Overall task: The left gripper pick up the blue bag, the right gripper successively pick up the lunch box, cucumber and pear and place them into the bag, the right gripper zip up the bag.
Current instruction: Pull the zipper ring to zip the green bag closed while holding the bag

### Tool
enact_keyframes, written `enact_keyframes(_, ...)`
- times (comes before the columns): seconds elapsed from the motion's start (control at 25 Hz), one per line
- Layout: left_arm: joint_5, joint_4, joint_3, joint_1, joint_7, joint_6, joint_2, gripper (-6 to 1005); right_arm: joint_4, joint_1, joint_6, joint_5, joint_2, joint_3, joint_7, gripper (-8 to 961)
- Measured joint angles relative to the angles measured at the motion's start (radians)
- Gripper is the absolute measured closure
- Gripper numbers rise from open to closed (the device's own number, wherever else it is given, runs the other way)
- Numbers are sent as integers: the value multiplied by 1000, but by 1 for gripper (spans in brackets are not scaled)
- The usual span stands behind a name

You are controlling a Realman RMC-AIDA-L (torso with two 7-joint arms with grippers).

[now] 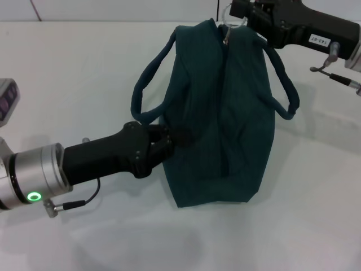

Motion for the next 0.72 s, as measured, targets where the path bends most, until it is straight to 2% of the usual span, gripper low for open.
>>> enact_keyframes(0.2, 16, 0, 0, -2, 2, 20, -2, 950, 9, 13, 26, -4, 0, -2, 8, 940)
enact_keyframes(0.48, 20, 0, 1, -4, 3, 36, -4, 951, 96, 67, 32, -15, 0, -13, 17, 940)
enact_keyframes(0.72, 24, 0, 0, 3, 26, 71, -3, 951, 105, 76, 50, -27, 1, -16, 18, 940)
